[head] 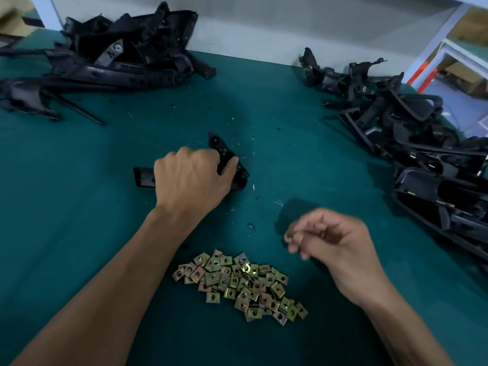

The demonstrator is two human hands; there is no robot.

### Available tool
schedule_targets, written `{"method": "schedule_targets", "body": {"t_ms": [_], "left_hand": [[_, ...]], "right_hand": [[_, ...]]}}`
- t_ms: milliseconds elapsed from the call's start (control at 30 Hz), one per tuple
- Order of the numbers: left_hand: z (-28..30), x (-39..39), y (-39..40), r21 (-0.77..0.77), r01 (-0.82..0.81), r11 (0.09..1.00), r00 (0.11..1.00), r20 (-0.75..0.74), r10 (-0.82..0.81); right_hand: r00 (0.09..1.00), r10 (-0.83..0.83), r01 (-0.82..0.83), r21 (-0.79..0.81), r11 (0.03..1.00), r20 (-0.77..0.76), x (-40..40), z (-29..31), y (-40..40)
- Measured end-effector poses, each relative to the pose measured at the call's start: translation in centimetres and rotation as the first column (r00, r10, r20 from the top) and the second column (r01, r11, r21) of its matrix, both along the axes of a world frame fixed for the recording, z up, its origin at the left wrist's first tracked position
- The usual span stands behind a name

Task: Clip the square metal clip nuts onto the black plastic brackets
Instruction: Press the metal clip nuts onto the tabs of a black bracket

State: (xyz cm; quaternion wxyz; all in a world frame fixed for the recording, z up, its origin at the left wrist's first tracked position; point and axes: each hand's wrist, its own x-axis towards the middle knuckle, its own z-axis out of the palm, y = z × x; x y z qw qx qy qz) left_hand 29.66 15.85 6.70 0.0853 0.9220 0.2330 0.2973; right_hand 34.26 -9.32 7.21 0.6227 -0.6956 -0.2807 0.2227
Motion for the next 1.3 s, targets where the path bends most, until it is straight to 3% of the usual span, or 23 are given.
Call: {"method": "schedule_targets", "body": {"t_ms": [133,300,567,667,767,867,1033,1167,1233,1300], "left_hand": [[-0.2,-0.4,-0.4,0.059,0.014,0.998,0.998,-0.058,-0.011],[-0.2,-0.9,-0.2,0.068,0.060,0.996,0.994,-0.092,-0.053],[0.9,-0.6,0.1,-0.027,0.057,0.998,0.985,0.165,-0.052],[1.9,-0.9,0.1,-0.126,0.148,0.981,0.963,0.245,-0.114],[3.5,-1.1,0.2,-0.373,0.232,0.898,0.964,0.213,-0.160],[5.5,-1.6,-0.1,-0.666,0.303,0.682,0.947,0.131,-0.292],[7.1,-2.1,-0.7,-0.725,0.419,0.546,0.800,0.011,-0.599],[7.2,-2.4,0.1,-0.728,0.492,0.478,0.733,0.050,-0.679],[7.3,-2.6,0.9,-0.684,0.549,0.480,0.729,0.110,-0.676],[7.5,-2.9,1.9,-0.639,0.544,0.545,0.752,0.082,-0.654]], "right_hand": [[0.970,-0.129,0.173,0.215,0.961,-0.205,3.0,0.0,4.1],[0.956,-0.226,0.267,0.236,0.934,-0.188,6.1,-0.2,9.7],[0.971,-0.118,0.184,0.333,0.925,-0.207,7.3,-0.8,11.1],[0.979,-0.124,0.172,0.333,0.927,-0.161,6.5,-0.7,11.5],[0.971,-0.229,0.237,0.380,0.894,-0.065,5.6,-0.2,11.8],[0.969,-0.243,0.230,0.490,0.841,-0.039,4.9,1.1,11.5],[0.972,-0.224,0.229,0.534,0.814,-0.074,3.6,1.9,11.6],[0.936,-0.252,0.345,0.493,0.799,-0.246,4.0,1.0,11.7],[0.918,-0.198,0.352,0.477,0.805,-0.344,4.7,0.6,11.2],[0.899,-0.160,0.353,0.456,0.817,-0.409,5.4,0.3,10.7]]}}
